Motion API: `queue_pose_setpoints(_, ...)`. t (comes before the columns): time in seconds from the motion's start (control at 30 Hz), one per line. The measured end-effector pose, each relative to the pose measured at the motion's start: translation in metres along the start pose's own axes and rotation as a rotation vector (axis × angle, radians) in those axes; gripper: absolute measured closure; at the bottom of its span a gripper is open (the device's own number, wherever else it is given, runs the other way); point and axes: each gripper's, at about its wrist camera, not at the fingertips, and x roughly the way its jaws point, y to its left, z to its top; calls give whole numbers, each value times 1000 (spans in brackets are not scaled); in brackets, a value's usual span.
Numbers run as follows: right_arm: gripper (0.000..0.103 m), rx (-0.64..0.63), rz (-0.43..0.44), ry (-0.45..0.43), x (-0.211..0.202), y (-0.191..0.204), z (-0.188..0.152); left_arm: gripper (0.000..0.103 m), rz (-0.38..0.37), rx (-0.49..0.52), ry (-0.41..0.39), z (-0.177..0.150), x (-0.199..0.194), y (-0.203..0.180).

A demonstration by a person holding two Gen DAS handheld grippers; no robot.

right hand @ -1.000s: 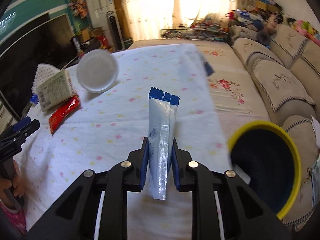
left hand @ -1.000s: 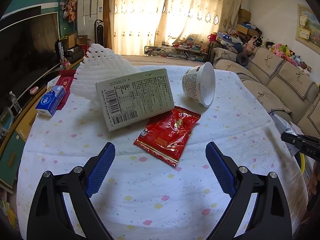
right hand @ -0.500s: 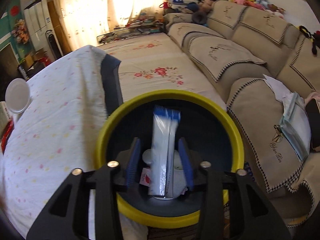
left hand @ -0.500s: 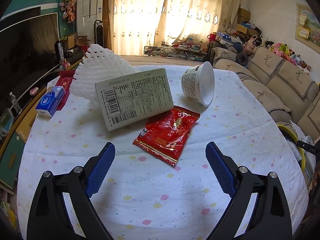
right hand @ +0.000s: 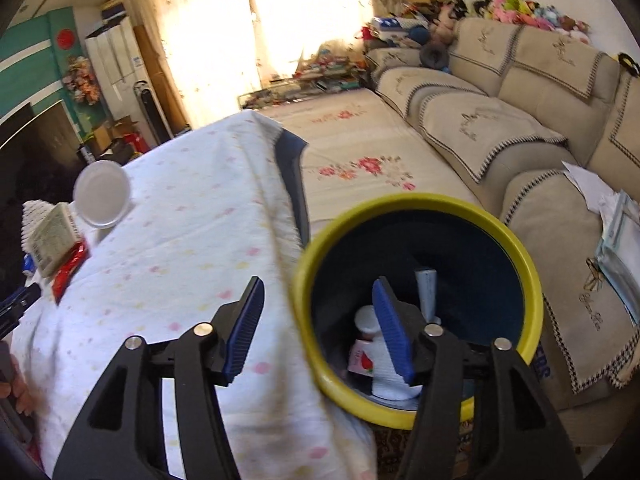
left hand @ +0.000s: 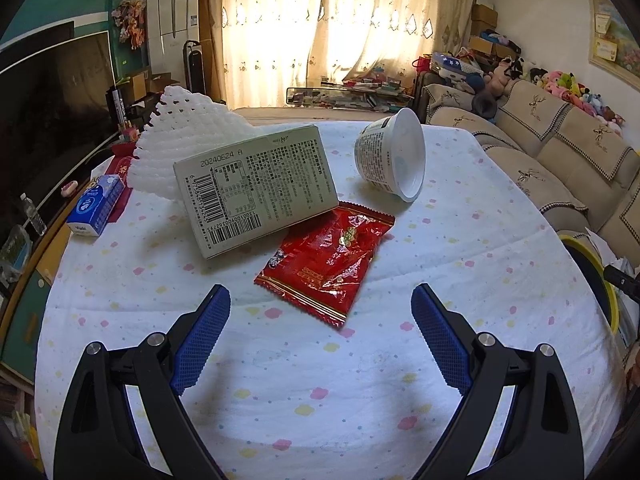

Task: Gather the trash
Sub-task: 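Carry the white packet over the yellow bin and open the right gripper, then grasp the white yogurt cup by its rim with the left gripper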

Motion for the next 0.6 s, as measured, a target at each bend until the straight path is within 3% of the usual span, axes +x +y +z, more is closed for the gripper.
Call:
queue_pose_setpoints(0.27,44,-21,-22,-85,-13,14,-4,12,-27,60,31,40,10,-35)
queue_pose_setpoints(0.47,35,-5,-18,-102,-16,12,-2,12,17,129,12,89,36,-68)
queue_pose_setpoints(0.6,35,13,-3,-100,-15,6,-2,13,68,149,17,116,61,-80)
